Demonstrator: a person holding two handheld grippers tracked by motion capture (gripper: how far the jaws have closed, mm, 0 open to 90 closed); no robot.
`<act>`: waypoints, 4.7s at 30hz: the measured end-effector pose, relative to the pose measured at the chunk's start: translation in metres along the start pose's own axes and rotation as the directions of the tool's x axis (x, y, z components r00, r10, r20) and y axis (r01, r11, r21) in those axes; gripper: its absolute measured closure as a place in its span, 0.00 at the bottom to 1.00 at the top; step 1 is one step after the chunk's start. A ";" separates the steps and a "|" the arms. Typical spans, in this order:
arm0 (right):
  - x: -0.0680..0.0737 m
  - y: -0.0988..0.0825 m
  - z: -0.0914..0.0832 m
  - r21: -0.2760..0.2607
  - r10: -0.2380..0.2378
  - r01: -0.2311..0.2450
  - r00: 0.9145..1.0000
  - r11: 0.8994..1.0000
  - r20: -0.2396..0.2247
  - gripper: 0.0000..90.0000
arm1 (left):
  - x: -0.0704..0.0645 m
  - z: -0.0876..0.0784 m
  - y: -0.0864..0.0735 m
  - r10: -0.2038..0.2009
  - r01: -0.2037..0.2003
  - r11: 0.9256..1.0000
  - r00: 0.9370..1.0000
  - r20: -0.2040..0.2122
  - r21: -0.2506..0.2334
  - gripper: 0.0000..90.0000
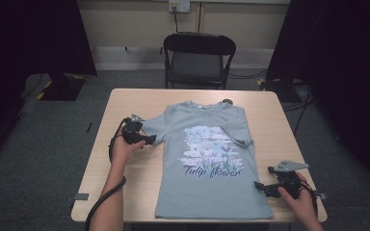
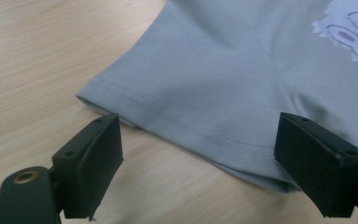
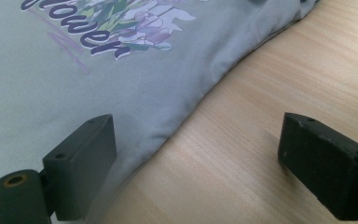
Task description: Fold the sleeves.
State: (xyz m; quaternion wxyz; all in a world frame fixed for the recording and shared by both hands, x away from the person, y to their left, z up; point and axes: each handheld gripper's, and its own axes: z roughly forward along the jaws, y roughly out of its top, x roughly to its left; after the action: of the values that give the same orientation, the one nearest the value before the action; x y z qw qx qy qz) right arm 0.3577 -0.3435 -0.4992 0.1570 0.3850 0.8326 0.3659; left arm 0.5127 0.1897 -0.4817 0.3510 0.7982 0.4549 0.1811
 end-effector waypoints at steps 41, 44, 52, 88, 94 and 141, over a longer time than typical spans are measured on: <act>0.001 0.000 0.000 0.000 -0.012 0.012 1.000 1.000 -0.010 0.12 | 0.024 0.027 0.016 -0.084 0.086 0.996 0.995 -0.052 0.030 0.91; 0.001 0.000 0.000 0.000 -0.011 0.011 1.000 1.000 -0.010 0.12 | 0.021 0.026 0.018 -0.078 0.081 0.996 0.995 -0.059 0.040 0.94; 0.001 0.000 0.000 0.000 -0.013 0.013 1.000 1.000 -0.013 0.12 | 0.017 0.014 0.029 -0.084 0.084 0.996 0.996 -0.042 0.021 0.95; 0.002 -0.001 -0.001 0.001 -0.023 0.023 0.999 1.000 -0.024 0.12 | -0.026 0.006 0.068 0.001 -0.001 1.000 1.000 0.007 0.000 0.96; 0.002 -0.001 -0.001 0.001 -0.028 0.028 0.999 1.000 -0.029 0.12 | -0.034 0.008 0.076 0.015 -0.015 1.000 1.000 0.014 -0.002 0.95; 0.002 -0.001 -0.001 0.001 -0.027 0.027 0.999 1.000 -0.030 0.12 | -0.071 0.045 0.102 0.028 -0.029 0.999 0.998 0.056 0.029 0.95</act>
State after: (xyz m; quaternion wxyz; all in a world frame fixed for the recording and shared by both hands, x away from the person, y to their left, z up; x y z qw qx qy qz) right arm 0.3548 -0.3430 -0.4992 0.1493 0.3682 0.8404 0.3687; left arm 0.5645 0.0769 -0.4366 0.3487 0.8146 0.4362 0.1570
